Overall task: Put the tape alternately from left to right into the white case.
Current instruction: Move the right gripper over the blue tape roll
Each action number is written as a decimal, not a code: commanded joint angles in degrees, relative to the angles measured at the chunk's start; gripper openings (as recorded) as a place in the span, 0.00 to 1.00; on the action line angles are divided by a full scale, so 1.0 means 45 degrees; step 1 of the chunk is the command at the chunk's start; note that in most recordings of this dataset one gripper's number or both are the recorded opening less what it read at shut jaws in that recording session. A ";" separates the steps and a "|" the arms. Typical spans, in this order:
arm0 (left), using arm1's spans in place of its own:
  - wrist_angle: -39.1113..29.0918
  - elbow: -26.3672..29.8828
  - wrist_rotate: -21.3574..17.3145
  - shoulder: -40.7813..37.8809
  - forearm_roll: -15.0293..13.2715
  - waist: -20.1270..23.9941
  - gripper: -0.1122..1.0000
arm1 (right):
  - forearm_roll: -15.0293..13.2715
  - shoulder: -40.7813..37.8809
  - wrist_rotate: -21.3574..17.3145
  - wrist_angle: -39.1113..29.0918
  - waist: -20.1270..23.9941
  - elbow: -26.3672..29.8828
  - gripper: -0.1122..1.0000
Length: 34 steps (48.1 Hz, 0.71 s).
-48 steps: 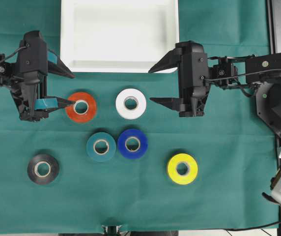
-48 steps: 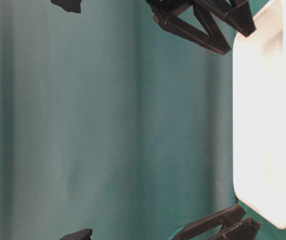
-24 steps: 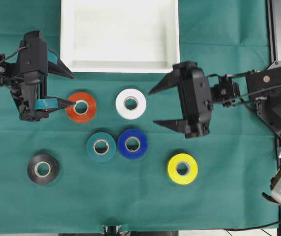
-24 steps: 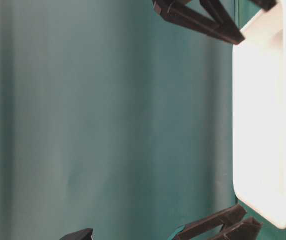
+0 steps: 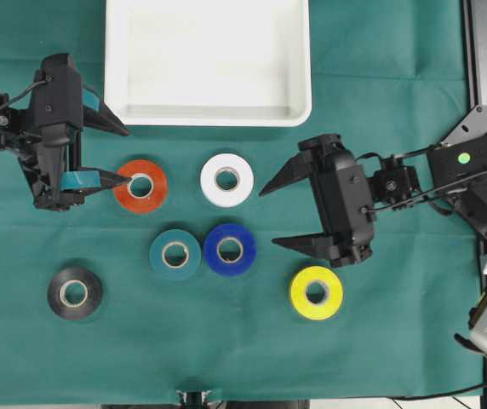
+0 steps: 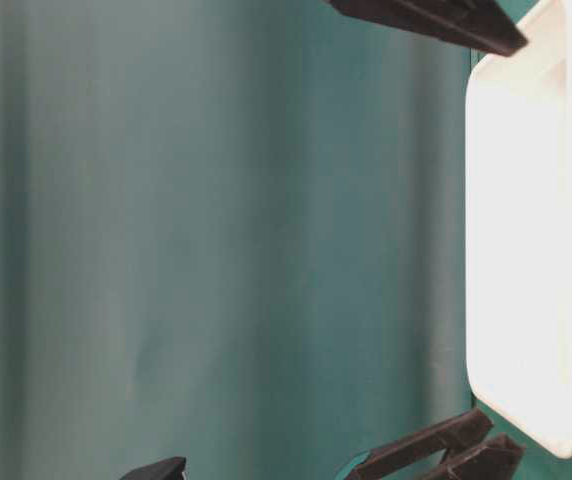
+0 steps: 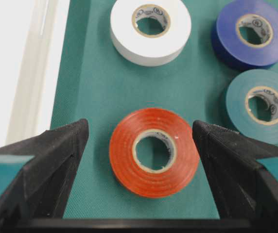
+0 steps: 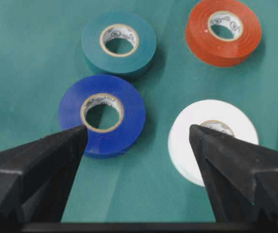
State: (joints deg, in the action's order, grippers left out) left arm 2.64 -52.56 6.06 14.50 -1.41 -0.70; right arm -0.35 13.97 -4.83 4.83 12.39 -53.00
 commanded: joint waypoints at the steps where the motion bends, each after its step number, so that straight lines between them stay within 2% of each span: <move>1: 0.0059 0.0215 0.0000 0.0098 -0.0020 0.0020 0.94 | -0.0020 -0.0176 -0.0039 -0.0156 0.0176 0.0410 0.85; 21: 0.0059 -0.0078 0.0039 0.0098 -0.0020 0.0020 0.94 | -0.0020 -0.2246 -0.0059 -0.0879 0.0938 0.1738 0.85; 34: 0.0039 -0.0117 0.0039 0.0098 -0.0020 0.0039 0.94 | -0.0020 -0.3438 -0.0645 -0.0898 0.1289 0.2402 0.85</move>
State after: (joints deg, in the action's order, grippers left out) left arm 2.64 -53.53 6.24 14.50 -1.41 -0.62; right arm -0.35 -1.14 -7.21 0.70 17.84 -43.95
